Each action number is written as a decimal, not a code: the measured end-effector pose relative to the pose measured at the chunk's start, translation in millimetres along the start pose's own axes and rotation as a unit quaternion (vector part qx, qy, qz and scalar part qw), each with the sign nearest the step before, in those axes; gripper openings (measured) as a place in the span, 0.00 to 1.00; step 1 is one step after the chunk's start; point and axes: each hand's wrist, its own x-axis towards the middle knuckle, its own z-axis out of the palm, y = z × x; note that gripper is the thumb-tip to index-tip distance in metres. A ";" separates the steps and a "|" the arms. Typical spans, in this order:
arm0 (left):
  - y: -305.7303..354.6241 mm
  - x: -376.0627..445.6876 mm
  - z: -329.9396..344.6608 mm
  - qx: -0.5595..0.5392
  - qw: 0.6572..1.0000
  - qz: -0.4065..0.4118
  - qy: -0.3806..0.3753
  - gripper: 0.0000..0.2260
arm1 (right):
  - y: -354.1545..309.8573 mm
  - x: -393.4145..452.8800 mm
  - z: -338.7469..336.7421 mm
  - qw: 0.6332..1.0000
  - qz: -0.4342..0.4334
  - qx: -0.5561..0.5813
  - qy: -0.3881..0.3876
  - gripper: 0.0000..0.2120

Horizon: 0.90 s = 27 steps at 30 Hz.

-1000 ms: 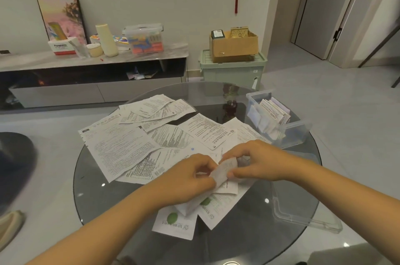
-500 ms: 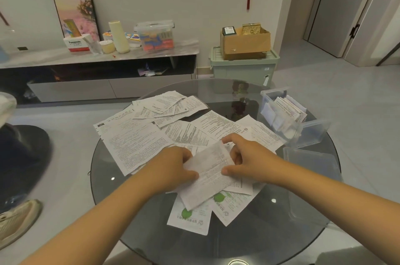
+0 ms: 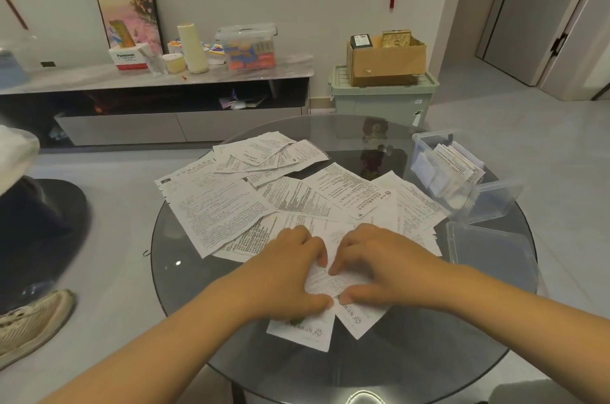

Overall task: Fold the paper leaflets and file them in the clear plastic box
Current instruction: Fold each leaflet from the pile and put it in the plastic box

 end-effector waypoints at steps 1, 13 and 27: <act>-0.7 -0.2 -0.4 -0.005 1.000 0.003 0.001 0.20 | 0.8 -0.6 2.5 1.000 -0.001 -0.014 0.010 0.18; -5.2 -1.2 -9.6 -0.034 0.999 0.021 -0.011 0.20 | 5.3 -6.0 7.2 0.989 0.041 0.016 0.141 0.06; 3.9 18.5 -6.0 -0.110 0.987 -0.018 0.118 0.07 | 18.5 -21.2 0.8 0.976 0.129 0.136 0.114 0.07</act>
